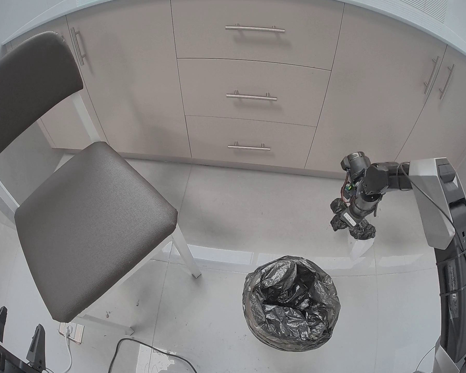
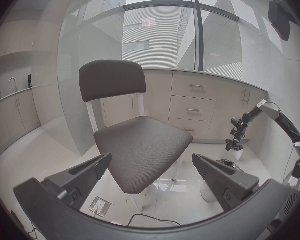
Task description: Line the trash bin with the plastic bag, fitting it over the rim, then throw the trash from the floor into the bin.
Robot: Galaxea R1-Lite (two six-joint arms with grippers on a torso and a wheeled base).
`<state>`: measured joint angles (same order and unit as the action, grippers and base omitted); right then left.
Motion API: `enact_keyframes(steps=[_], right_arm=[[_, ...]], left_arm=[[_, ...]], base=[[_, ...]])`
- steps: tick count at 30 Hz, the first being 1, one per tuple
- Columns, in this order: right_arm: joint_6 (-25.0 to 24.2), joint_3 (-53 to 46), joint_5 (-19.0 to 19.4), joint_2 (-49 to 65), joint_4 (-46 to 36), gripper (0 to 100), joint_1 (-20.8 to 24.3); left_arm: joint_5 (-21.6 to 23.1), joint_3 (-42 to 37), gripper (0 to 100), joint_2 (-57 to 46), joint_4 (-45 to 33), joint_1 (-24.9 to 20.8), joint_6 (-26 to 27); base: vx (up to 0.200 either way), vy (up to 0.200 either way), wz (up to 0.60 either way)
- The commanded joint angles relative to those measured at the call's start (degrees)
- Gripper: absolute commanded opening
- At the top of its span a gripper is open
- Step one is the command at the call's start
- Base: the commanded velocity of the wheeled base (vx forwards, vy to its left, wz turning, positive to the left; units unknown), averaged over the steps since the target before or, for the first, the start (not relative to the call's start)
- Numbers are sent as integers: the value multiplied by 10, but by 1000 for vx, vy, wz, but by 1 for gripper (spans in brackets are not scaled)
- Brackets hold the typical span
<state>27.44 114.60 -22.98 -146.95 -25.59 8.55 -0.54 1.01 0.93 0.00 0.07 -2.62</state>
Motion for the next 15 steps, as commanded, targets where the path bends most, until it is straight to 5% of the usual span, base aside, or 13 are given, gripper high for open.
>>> enact_keyframes(steps=[1,15], right_arm=[[-4,0,-3,74,-33,0,16],[-54,0,-21,206,-257,0,115]], left_arm=[[-4,-9,100,-9,1,0,2],[-4,-9,100,-9,1,0,5]], base=[[0,0,0],[0,0,0]])
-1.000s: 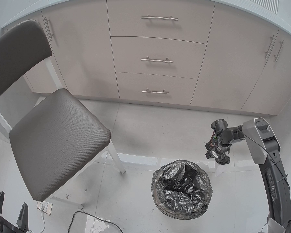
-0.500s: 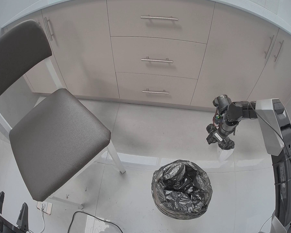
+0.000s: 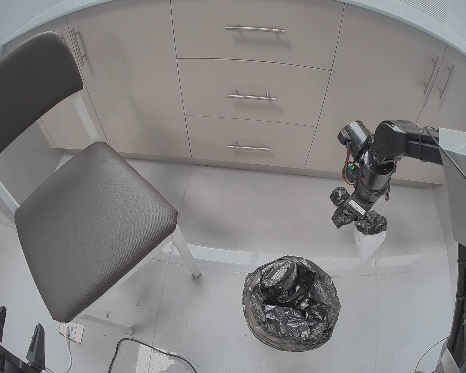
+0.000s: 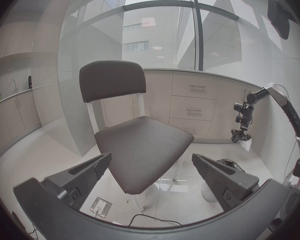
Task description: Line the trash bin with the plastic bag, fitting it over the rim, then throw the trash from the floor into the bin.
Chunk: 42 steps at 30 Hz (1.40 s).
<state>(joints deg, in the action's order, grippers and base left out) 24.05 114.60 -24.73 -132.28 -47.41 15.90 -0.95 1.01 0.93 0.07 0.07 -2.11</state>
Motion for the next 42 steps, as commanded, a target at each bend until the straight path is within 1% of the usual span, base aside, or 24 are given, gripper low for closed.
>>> enact_keyframes(steps=[1,4,6,7,8,14,16,17,18,19,21,22,27,34,42], right_arm=[[-25,0,-3,67,-51,0,48],[-45,0,-3,83,-77,0,71],[-45,0,-3,83,-78,0,72],[-75,0,2,96,-103,0,95],[-86,0,3,99,-115,0,102],[-130,0,11,106,-174,0,135],[-150,0,34,105,-195,0,150],[-152,0,35,105,-197,0,151],[-163,0,47,100,-208,0,162],[-170,0,50,94,-212,0,170],[-174,0,50,90,-214,0,174],[-186,0,50,72,-212,0,186],[-206,0,50,32,-205,0,207],[-240,0,49,-33,-166,0,230],[-243,0,44,-87,-134,0,239]], left_arm=[[0,-9,100,-9,0,0,0],[0,-9,100,-9,0,0,0],[0,-9,100,-9,0,0,0],[0,-9,100,-9,0,0,0],[0,-9,100,-9,0,0,0],[0,-9,100,-9,0,0,0],[0,-9,100,-9,0,0,0],[0,-9,100,-9,0,0,0],[0,-9,100,-9,0,0,1],[0,-9,100,-9,0,0,1],[0,-9,100,-9,0,0,0],[0,-9,100,-9,0,0,0],[0,-10,100,-9,0,0,1],[0,-10,100,-9,0,0,0],[0,-10,100,-9,0,0,1]], base=[[0,0,0],[0,0,0],[0,0,0],[0,0,0],[0,0,0],[0,0,0],[0,0,0],[0,0,0],[0,0,0],[0,0,0],[0,0,0],[0,0,0],[0,0,0],[0,0,0],[0,0,0]])
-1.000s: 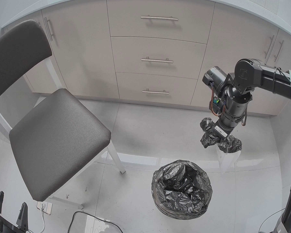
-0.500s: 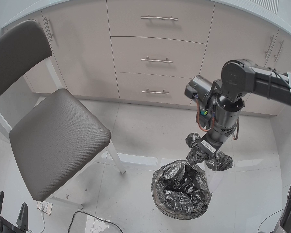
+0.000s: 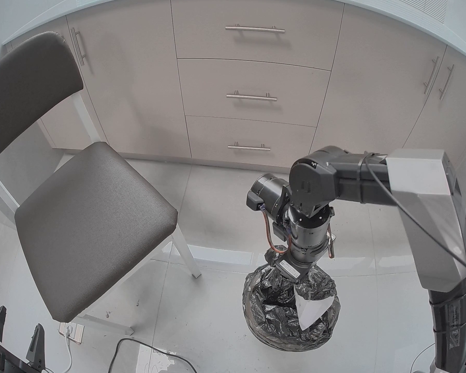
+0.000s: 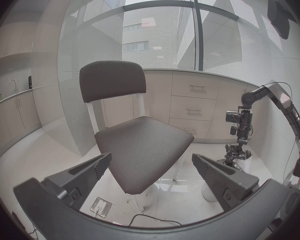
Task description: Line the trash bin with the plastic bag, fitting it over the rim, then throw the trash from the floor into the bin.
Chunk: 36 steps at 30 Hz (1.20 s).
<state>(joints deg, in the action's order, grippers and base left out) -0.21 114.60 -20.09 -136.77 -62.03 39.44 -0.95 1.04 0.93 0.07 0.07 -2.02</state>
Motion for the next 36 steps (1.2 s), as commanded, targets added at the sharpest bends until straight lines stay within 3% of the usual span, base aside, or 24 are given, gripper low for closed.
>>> enact_keyframes(steps=[1,26,27,36], right_arm=[[-1,0,-2,-45,16,0,4],[-4,0,-21,-95,71,0,3],[-4,0,-21,-95,71,100,3],[-5,0,-24,-95,79,100,4]], left_arm=[[0,-10,100,-9,0,0,-1],[0,-10,100,-9,0,0,0],[0,-10,100,-9,0,0,0],[0,-10,100,-9,0,0,0]], base=[[0,0,0],[0,0,0],[0,0,0],[0,0,0]])
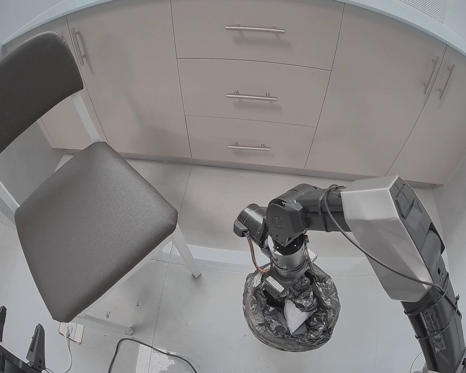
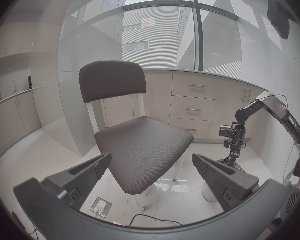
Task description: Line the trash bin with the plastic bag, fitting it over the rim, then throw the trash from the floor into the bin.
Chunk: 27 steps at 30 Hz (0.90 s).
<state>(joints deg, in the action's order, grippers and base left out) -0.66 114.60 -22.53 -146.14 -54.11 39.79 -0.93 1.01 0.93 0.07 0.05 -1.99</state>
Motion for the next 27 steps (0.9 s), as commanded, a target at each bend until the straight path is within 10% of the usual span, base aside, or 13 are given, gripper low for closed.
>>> enact_keyframes(steps=[1,14,15,27], right_arm=[[0,0,0,0,1,100,0],[-13,0,-1,3,3,100,-1],[-14,0,-1,3,3,0,-2],[-14,0,-20,-20,54,0,-1]], left_arm=[[0,-10,100,-9,0,0,0],[0,-10,100,-9,0,0,0],[0,-10,100,-9,0,0,0],[0,-10,100,-9,0,0,0]], base=[[0,0,0],[0,0,0],[0,0,0],[0,0,0]])
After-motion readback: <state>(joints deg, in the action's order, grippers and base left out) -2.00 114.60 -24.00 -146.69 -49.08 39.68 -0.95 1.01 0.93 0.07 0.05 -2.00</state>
